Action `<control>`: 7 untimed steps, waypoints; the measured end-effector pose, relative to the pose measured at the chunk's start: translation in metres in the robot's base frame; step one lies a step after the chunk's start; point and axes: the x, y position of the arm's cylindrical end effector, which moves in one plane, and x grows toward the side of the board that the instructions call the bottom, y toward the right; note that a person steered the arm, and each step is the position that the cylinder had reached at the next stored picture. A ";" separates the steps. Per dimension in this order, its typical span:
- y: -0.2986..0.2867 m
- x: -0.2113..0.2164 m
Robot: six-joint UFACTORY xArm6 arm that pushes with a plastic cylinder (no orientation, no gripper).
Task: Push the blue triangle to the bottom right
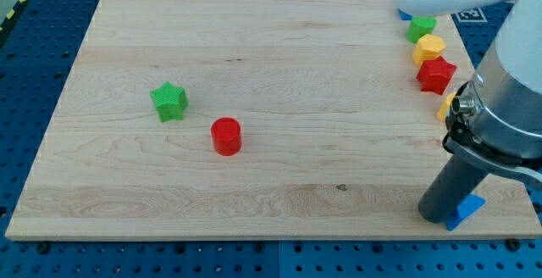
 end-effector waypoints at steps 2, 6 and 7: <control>0.001 0.012; 0.025 0.013; 0.031 0.013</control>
